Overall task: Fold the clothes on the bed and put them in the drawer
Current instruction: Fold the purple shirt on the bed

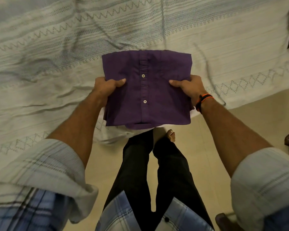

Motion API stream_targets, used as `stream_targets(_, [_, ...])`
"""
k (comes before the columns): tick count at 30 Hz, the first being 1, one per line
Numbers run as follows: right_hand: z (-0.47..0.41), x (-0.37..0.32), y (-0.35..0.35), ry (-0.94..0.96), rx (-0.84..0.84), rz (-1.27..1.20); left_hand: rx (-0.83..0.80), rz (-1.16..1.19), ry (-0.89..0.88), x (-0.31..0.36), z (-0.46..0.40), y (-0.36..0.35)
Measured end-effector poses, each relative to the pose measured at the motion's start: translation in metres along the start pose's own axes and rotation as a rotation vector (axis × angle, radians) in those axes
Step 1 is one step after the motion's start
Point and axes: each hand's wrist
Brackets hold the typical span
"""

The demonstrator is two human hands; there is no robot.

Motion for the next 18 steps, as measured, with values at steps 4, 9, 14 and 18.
stream_targets(4, [0.007, -0.015, 0.004, 0.024, 0.005, -0.017, -0.007, 0.032, -0.011, 0.007, 0.005, 0.007])
stream_targets(9, [0.024, -0.049, 0.013, 0.073, -0.029, -0.091, -0.032, 0.133, -0.064, 0.034, 0.026, 0.03])
stream_targets(14, [0.045, -0.098, 0.021, 0.257, -0.003, -0.176, 0.024, 0.231, -0.192, 0.081, 0.05, 0.055])
stream_targets(18, [0.059, -0.136, 0.036, 0.54, 0.027, -0.237, 0.113, 0.323, -0.404, 0.117, 0.066, 0.076])
Point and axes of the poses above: each hand's wrist, its own z-axis away from the middle knuckle, its own y-axis out of the back of the hand, x = y × z, and after that the axes turned 14 degrees about x, right-handed
